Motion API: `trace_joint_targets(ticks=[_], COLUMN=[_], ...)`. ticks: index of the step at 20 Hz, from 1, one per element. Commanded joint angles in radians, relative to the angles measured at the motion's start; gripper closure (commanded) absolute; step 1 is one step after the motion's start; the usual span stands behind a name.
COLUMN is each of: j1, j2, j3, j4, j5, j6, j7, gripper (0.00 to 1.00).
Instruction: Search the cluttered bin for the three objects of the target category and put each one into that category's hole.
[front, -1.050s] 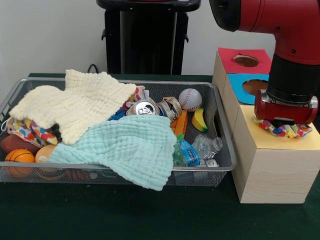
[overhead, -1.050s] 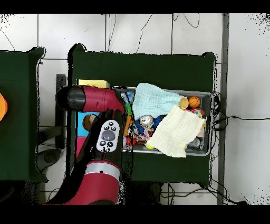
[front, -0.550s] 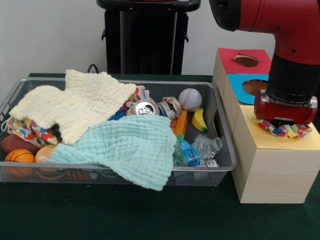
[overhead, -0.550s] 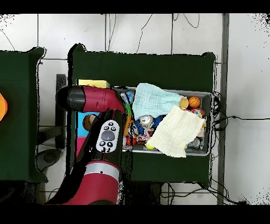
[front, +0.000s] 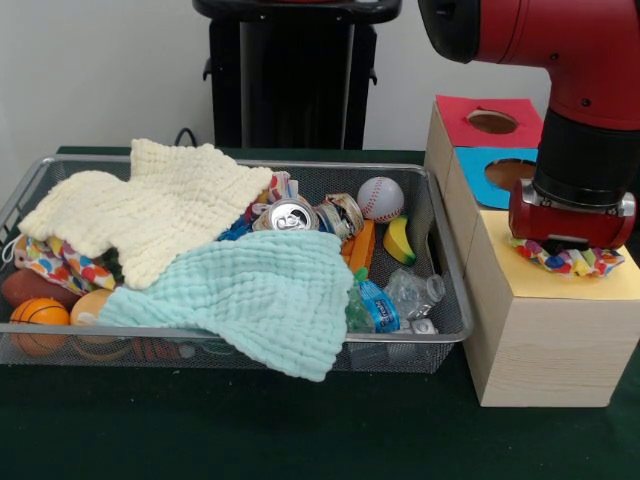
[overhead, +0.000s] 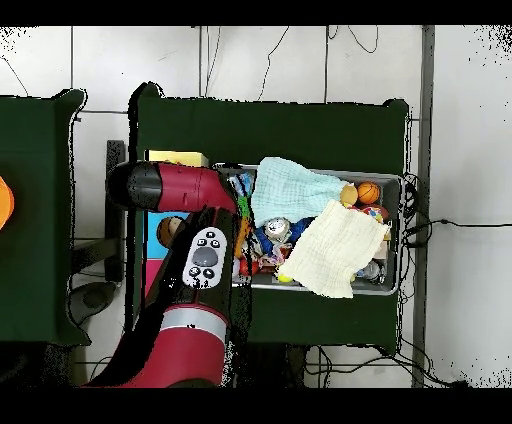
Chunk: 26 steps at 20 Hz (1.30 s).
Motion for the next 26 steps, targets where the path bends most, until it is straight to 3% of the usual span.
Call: trace_joint_targets(ticks=[1, 17, 18, 26], j1=[-0.015, -0.008, -0.01, -0.011], j2=[0.08, 0.081, 0.081, 0.08], j3=[0.065, 0.051, 0.053, 0.056], j4=[0.068, 0.062, 0.062, 0.068], j5=[0.028, 0.025, 0.026, 0.035], j6=[0.01, 0.019, 0.021, 0.018], j7=[0.228, 0.228, 0.227, 0.233], gripper=[1.0, 1.0, 0.0, 0.0])
